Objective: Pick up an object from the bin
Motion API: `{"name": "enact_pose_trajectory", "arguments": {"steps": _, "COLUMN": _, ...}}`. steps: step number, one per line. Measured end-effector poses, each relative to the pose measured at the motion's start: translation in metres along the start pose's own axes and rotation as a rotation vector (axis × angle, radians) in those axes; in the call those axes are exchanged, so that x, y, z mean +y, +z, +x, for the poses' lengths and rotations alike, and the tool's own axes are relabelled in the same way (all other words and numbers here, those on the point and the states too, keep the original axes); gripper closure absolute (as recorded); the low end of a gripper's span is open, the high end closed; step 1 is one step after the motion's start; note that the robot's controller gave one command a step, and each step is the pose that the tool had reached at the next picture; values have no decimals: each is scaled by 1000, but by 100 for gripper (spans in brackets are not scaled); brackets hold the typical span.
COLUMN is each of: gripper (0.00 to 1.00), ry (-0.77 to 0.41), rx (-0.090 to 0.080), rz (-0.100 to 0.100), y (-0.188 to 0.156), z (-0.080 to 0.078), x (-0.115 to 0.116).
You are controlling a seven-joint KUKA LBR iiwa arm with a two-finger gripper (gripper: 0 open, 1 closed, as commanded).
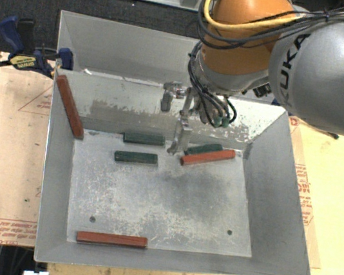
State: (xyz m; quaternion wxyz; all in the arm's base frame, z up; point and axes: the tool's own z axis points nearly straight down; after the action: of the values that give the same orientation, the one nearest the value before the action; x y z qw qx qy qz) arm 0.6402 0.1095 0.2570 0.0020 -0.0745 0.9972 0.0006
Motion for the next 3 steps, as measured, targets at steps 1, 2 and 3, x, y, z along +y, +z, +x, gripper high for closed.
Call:
{"name": "enact_pose_trajectory", "arguments": {"steps": 1, "gripper": 0, "ry": 0, "rx": 0, "rz": 0, "y": 0, "z": 0, "x": 0}}
{"name": "enact_pose_trajectory", "arguments": {"steps": 2, "gripper": 0, "ry": -13, "rx": -7, "rz": 0, "y": 40, "z": 8, "x": -11}}
{"name": "enact_pose_trajectory", "arguments": {"steps": 3, "gripper": 0, "ry": -24, "rx": -1, "rz": 0, "y": 109, "z": 19, "x": -25}}
